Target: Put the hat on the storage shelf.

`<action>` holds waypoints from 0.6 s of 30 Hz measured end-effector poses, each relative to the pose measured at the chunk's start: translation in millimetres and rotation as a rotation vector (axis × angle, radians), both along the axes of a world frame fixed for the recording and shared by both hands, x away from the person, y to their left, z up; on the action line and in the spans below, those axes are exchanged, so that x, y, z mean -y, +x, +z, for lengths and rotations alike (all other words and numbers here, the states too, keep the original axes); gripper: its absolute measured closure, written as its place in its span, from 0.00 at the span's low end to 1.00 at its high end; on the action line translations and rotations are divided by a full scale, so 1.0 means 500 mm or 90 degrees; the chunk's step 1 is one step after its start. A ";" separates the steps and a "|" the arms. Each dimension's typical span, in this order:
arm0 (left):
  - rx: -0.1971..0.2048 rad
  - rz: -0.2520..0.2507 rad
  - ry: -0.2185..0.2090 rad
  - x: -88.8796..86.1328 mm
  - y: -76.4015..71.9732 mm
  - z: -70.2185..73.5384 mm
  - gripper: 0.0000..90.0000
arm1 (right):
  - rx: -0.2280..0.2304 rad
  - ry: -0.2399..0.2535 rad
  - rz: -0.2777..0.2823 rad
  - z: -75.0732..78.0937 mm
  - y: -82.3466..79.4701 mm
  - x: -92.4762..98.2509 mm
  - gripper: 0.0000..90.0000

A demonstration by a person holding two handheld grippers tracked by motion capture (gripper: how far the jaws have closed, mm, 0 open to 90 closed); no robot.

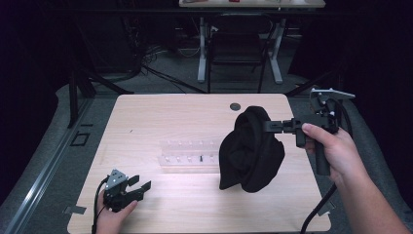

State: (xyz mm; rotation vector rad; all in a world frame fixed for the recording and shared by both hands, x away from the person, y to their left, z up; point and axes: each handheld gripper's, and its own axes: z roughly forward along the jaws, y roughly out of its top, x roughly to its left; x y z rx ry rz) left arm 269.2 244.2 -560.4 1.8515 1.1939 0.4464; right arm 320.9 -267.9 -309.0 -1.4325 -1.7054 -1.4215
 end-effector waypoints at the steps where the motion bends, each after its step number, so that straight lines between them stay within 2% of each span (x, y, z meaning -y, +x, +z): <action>1: 0.000 0.000 0.000 0.000 0.000 0.000 0.49 | 0.000 0.000 0.000 0.000 0.000 0.000 0.98; 18: 0.002 -0.004 0.004 0.001 0.001 0.001 0.49 | 0.011 0.007 -0.008 0.027 0.055 -0.042 0.98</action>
